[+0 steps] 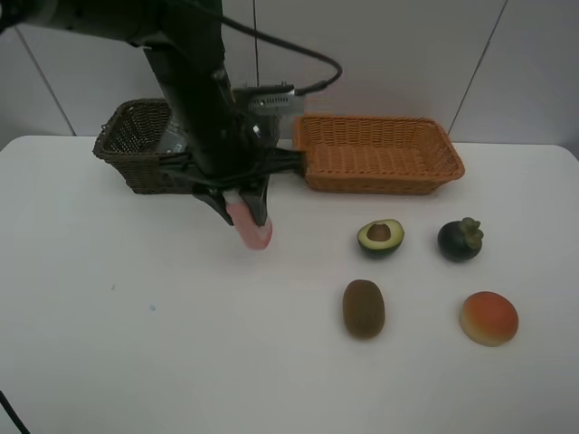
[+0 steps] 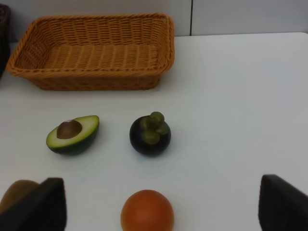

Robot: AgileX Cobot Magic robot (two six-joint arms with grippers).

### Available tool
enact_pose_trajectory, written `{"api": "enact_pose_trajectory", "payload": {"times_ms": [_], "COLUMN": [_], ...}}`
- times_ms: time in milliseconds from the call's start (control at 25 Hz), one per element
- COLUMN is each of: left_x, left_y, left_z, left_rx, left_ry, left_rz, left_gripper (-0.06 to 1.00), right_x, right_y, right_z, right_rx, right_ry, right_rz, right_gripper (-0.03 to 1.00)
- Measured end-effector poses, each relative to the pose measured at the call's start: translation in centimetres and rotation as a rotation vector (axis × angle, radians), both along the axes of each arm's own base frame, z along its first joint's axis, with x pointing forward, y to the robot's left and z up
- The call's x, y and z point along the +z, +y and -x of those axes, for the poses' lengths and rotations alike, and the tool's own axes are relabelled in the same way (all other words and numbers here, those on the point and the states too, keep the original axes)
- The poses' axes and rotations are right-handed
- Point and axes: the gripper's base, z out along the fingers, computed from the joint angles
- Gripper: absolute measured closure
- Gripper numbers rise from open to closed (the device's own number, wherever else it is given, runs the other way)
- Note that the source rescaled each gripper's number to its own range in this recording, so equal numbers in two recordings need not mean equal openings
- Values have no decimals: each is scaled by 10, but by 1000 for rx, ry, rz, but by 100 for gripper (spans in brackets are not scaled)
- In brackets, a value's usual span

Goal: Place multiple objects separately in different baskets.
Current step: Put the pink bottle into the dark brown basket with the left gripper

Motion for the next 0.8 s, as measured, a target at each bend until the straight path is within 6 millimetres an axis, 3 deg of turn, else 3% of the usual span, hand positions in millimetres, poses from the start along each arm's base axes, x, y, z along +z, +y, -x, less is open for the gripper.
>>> {"api": "enact_pose_trajectory", "payload": {"times_ms": [120, 240, 360, 520, 680, 720, 800], "left_x": [44, 69, 79, 74, 51, 44, 32], "left_y": [15, 46, 84, 119, 131, 130, 129], "left_z": [-29, -57, -79, -98, -114, -117, -121], "left_rx": [49, 123, 210, 278, 264, 252, 244], "left_ry": [-119, -212, -272, -307, -301, -293, -277], "left_rz": [47, 53, 52, 30, -4, -13, -21], "left_gripper": [68, 68, 68, 68, 65, 60, 39], "right_x": [0, 0, 0, 0, 0, 0, 0], "right_y": [0, 0, 0, 0, 0, 0, 0], "right_z": [0, 0, 0, 0, 0, 0, 0], "right_rx": [0, 0, 0, 0, 0, 0, 0], "right_ry": [0, 0, 0, 0, 0, 0, 0], "right_rz": [0, 0, 0, 0, 0, 0, 0], "right_gripper": [-3, -3, -3, -3, -3, -3, -3]}}
